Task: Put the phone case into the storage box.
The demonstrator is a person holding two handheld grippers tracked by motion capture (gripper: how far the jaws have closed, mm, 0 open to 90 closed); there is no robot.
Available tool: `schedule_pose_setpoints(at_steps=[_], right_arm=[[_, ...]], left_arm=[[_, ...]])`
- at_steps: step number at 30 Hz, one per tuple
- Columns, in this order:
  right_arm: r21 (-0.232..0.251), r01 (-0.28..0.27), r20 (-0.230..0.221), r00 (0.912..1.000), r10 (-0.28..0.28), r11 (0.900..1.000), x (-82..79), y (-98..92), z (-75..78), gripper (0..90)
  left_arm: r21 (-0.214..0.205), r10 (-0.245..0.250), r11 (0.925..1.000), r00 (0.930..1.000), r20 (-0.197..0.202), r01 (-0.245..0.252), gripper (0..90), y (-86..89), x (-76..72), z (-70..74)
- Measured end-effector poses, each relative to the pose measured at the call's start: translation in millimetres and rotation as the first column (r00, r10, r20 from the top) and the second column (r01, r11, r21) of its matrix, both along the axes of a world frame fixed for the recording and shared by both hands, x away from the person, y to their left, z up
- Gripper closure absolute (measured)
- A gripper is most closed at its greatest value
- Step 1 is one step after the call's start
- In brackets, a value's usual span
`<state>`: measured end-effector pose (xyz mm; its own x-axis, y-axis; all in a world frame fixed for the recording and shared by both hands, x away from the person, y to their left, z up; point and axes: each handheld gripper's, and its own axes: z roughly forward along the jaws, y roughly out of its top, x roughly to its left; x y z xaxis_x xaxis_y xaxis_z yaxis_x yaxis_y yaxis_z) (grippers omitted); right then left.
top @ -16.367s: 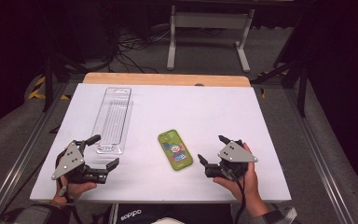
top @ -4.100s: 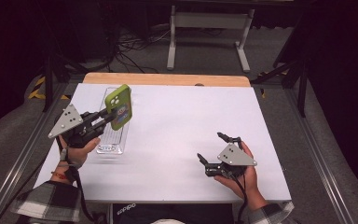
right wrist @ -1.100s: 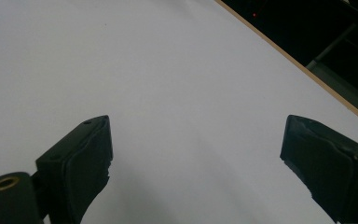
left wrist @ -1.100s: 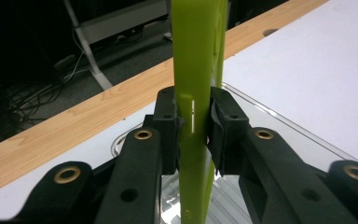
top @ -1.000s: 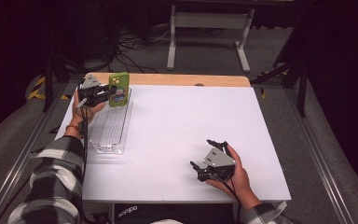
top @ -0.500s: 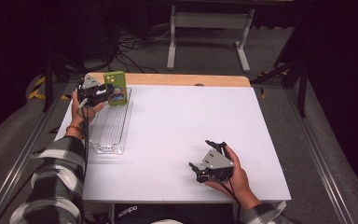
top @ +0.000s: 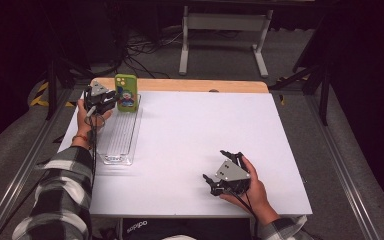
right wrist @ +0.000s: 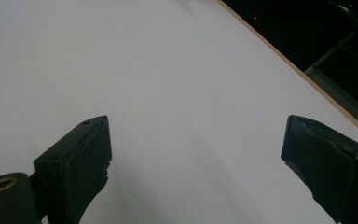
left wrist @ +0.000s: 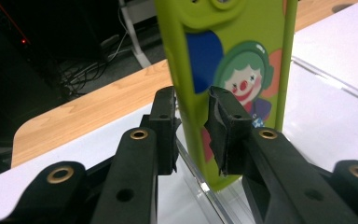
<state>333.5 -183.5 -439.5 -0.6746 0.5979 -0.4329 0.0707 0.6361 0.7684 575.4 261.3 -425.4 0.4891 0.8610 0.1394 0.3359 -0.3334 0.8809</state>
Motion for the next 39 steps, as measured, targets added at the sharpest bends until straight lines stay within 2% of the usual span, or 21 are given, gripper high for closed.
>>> schedule_pose_setpoints(at_steps=[6, 18, 24, 25, 30, 33, 35, 38, 39], right_arm=[[0.001, -0.002, 0.004, 1.0, 0.002, 1.0, -0.5, 0.1, 0.6, 9.3], [-0.003, -0.007, 0.004, 1.0, 0.007, 1.0, -1.0, 1.2, 0.3, 9.4], [0.003, -0.009, 0.01, 0.9999, 0.009, 1.0, -1.7, 0.7, 1.5, 9.4], [0.005, -0.008, 0.009, 0.9999, 0.008, 1.0, -1.9, 0.6, 1.6, 9.4], [0.015, -0.011, 0.012, 0.9999, 0.01, 0.9998, -2.1, -0.1, 2.6, 9.4], [0.024, -0.008, 0.014, 0.9999, 0.008, 0.9997, -2.1, -0.9, 3.6, 9.5], [0.029, -0.007, 0.014, 0.9999, 0.007, 0.9995, -2.0, -1.1, 3.9, 9.4], [0.041, -0.007, 0.018, 0.9998, 0.006, 0.9991, -1.8, -1.8, 5.1, 9.4], [0.045, -0.004, 0.018, 0.9998, 0.003, 0.999, -1.7, -2.0, 5.6, 9.4]], left_arm=[[0.018, 0.0, 0.9998, 1.0, -0.001, 0.0, 74.8, -2.1, -0.1, 0.5], [0.013, 0.0, 0.9999, 1.0, -0.002, 0.0, 77.1, -2.5, -2.2, 0.8], [0.029, -0.008, 0.9996, 1.0, 0.001, 0.008, 78.3, -3.1, -4.4, 3.5], [0.018, -0.007, 0.9998, 1.0, 0.004, 0.007, 78.9, -2.9, -5.0, 3.6], [0.013, -0.004, 0.9999, 0.9999, 0.01, 0.004, 79.4, -1.0, -8.4, 5.9], [-0.009, -0.007, 0.9999, 0.9999, 0.012, 0.007, 79.5, -0.2, -11.6, 7.4], [-0.001, -0.01, 1.0, 0.9997, 0.021, 0.01, 79.5, 0.9, -12.9, 8.5], [-0.021, -0.009, 0.9997, 0.9996, 0.028, 0.01, 78.6, 1.9, -16.4, 10.3], [-0.016, -0.009, 0.9998, 0.9993, 0.035, 0.01, 78.6, 2.2, -17.2, 11.3]])
